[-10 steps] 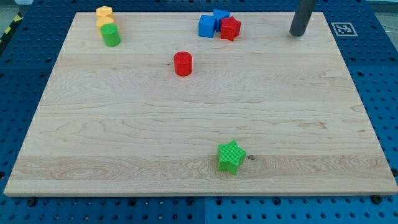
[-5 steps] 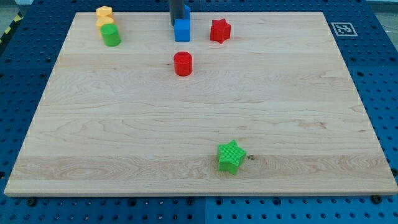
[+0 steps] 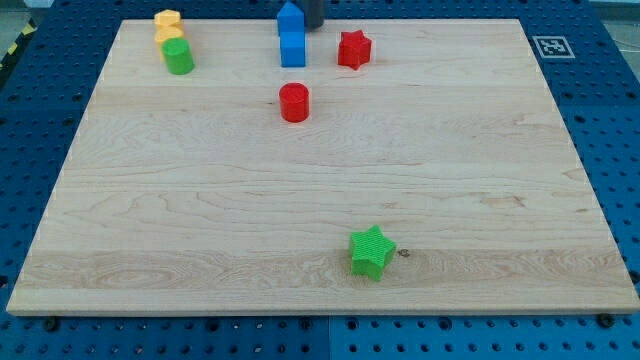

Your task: Move the blue triangle towards the top left to the blue cube

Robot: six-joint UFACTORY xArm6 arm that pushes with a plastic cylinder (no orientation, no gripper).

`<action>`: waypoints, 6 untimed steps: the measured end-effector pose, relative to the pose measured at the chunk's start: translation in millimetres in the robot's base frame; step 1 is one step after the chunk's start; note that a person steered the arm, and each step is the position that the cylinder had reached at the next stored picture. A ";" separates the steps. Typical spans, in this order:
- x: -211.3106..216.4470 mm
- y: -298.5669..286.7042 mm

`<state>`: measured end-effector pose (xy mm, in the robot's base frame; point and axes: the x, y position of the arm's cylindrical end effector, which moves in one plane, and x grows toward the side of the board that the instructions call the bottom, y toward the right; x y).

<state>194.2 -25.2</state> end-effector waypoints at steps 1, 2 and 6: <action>-2.6 -69.4; -2.9 -134.7; -2.1 -38.0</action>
<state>192.1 -63.2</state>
